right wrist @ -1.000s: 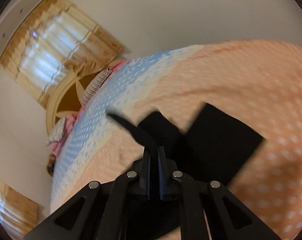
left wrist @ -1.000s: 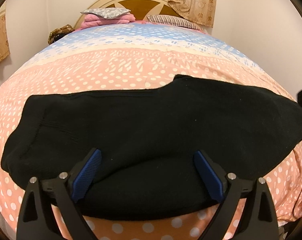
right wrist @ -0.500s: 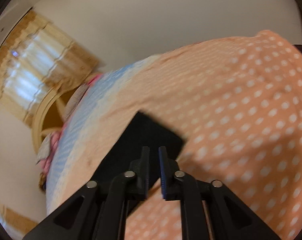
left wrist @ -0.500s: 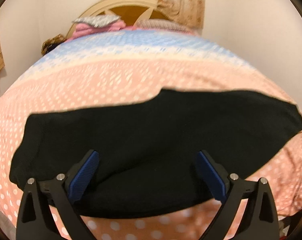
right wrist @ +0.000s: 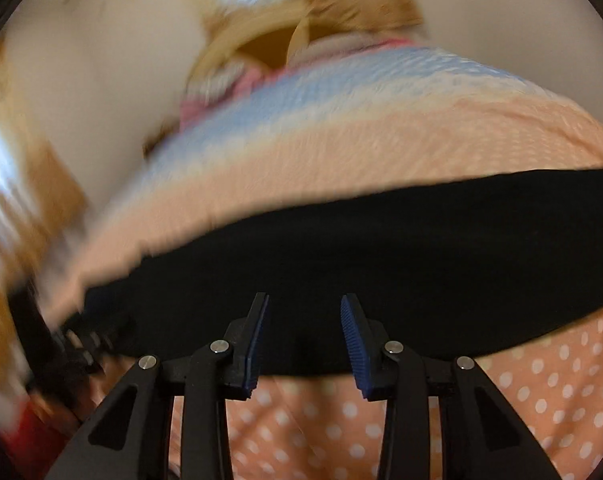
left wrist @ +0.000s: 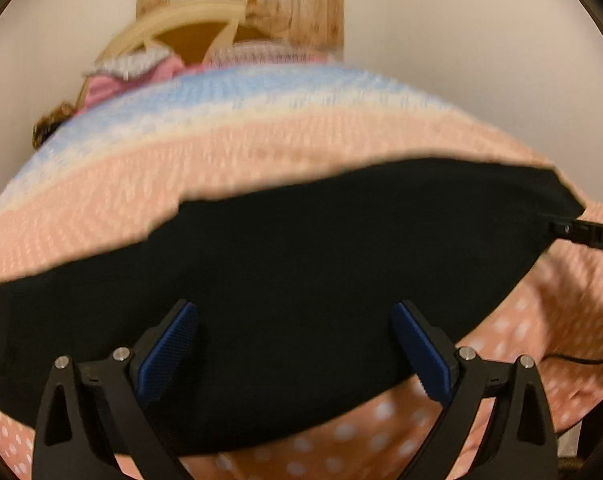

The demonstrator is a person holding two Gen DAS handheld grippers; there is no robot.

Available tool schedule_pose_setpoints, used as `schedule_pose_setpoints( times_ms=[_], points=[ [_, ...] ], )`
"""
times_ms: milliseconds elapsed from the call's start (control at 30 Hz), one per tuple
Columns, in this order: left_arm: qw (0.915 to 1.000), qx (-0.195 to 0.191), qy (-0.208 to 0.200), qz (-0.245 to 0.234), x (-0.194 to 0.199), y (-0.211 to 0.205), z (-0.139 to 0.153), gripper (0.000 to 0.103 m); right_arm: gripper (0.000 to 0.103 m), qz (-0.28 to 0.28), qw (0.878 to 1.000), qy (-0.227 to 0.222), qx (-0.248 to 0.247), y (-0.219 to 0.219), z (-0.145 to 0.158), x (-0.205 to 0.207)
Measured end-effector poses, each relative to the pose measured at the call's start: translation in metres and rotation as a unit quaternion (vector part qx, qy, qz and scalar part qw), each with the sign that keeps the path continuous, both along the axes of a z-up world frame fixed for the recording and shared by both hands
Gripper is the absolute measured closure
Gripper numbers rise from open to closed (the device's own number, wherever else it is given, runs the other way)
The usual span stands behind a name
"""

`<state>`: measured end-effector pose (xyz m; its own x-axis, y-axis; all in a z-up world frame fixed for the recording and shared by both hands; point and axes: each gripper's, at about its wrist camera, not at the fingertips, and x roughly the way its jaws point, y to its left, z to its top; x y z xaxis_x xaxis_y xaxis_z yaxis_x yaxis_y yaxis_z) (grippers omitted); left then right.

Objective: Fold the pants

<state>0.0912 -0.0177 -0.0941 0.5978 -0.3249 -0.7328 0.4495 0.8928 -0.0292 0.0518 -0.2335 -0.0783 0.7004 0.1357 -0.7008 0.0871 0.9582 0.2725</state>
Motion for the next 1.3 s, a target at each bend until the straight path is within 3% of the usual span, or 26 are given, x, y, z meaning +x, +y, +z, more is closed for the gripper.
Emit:
schedule_pose_setpoints(
  times_ms=[67,100,233,300,400,467,567,667,767,800,967,1033,1067,1167,1300],
  points=[
    [0.9990,-0.030,0.032,0.003,-0.001,0.017,-0.009,0.003,0.066,-0.003,0.998,0.052,-0.022,-0.001,-0.021,0.004],
    [0.9985,-0.044,0.034,0.001,-0.004,0.026,-0.008,0.003,0.066,0.005,0.999,0.048,-0.013,-0.006,-0.022,-0.001],
    [0.9995,-0.021,0.022,-0.003,-0.015,0.045,0.000,0.003,0.066,0.013,0.991,0.113,-0.071,-0.004,-0.008,0.010],
    [0.9993,-0.033,0.016,0.007,-0.016,0.060,0.007,0.003,0.065,0.027,0.993,0.087,-0.070,-0.005,0.009,-0.008],
    [0.9978,-0.053,-0.006,0.040,-0.009,0.077,0.016,0.003,0.065,0.078,0.997,0.003,-0.014,0.015,0.042,-0.005],
    [0.9945,-0.074,-0.019,0.071,0.000,0.089,0.020,0.003,0.065,0.121,0.991,-0.038,0.030,0.038,0.056,0.023],
    [0.9920,-0.088,-0.009,0.090,0.015,0.090,0.014,0.003,0.065,0.177,0.980,-0.052,0.077,0.083,0.060,0.073],
    [0.9938,-0.061,0.017,0.092,0.019,0.077,-0.011,0.004,0.065,0.225,0.969,-0.017,0.101,0.130,0.047,0.122],
    [0.9969,0.020,-0.034,0.068,0.001,0.057,-0.021,0.004,0.065,0.257,0.960,0.039,0.101,0.168,0.021,0.165],
    [0.9965,0.031,-0.042,0.065,-0.003,0.054,-0.023,0.004,0.065,0.266,0.957,0.053,0.105,0.181,0.012,0.172],
    [0.9980,0.005,-0.034,0.053,-0.001,0.062,-0.024,0.004,0.065,0.291,0.946,0.128,0.060,0.211,-0.031,0.192],
    [0.9980,0.006,-0.040,0.049,-0.002,0.061,-0.025,0.003,0.067,0.310,0.944,0.115,0.014,0.219,-0.032,0.179],
    [0.9979,0.005,-0.042,0.048,-0.002,0.061,-0.026,0.002,0.075,0.308,0.944,0.115,-0.002,0.221,-0.031,0.177],
    [0.9978,0.000,-0.042,0.050,0.000,0.061,-0.026,0.000,0.087,0.287,0.950,0.117,-0.029,0.224,-0.030,0.171],
    [0.9977,-0.002,-0.043,0.053,0.000,0.061,-0.025,0.000,0.090,0.221,0.972,0.059,-0.055,0.225,-0.028,0.149]
  ],
)
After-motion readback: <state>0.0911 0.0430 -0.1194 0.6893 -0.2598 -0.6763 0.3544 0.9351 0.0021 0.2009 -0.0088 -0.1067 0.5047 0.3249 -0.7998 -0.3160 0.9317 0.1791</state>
